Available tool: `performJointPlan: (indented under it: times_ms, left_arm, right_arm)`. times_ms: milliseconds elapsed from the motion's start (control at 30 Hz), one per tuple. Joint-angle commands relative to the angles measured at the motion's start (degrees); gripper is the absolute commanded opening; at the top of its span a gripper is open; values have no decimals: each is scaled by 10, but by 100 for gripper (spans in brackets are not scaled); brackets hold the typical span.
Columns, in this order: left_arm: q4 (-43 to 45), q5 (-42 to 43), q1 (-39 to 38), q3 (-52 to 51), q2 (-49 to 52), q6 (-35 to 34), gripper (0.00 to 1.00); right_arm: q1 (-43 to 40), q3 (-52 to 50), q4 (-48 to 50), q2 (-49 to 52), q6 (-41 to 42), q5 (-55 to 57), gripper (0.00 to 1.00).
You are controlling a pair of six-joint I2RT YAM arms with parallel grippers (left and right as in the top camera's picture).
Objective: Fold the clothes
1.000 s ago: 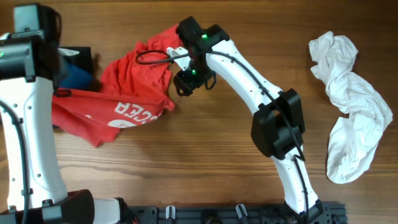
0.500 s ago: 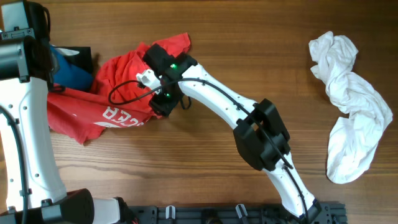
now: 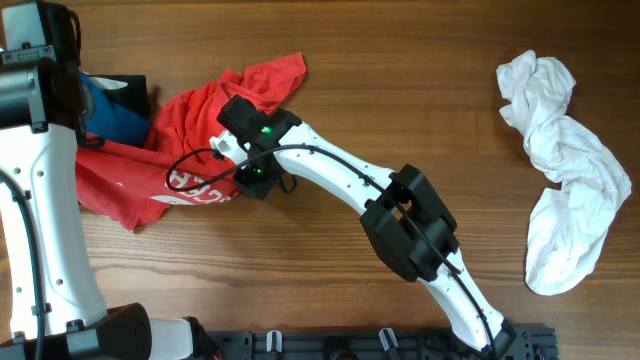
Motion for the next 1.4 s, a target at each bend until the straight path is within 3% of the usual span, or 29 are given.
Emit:
performJointPlan:
  times_ms: [0, 67, 167, 300, 500, 700, 833, 967, 1133, 1267, 1367]
  left_arm:
    - [2, -20, 2, 3, -6, -7, 4]
    - [2, -20, 2, 3, -6, -7, 4]
    - [2, -20, 2, 3, -6, -7, 4]
    - [2, -10, 2, 3, -6, -7, 4]
    - [20, 104, -17, 3, -7, 82, 4]
    - [28, 116, -120, 3, -47, 114, 4]
    - [35, 118, -176, 3, -147, 118, 4]
    - [85, 129, -180, 3, -259, 118, 4]
    - [153, 163, -180, 3, -260, 122, 4]
    - [208, 211, -180, 3, -120, 161, 4]
    - [308, 211, -179, 3, -5, 214, 4]
  right_arm:
    - [-1, -5, -1, 9, 7, 12, 16]
    - [-1, -5, 1, 9, 19, 34, 5]
    - [-1, -5, 6, 9, 22, 38, 4]
    - [-22, -5, -13, -19, 117, 164, 4]
    - [-124, -5, -95, -244, 141, 288, 4]
    - [-194, -5, -169, -446, 156, 294, 4]
    - [-197, 2, -192, -570, 174, 338, 4]
    - [-197, 14, -173, -648, 182, 398, 4]
    - [-232, 13, -158, -607, 167, 397, 4]
    - [-331, 13, -116, -484, 167, 310, 4]
    - [-378, 13, -33, -396, 124, 295, 4]
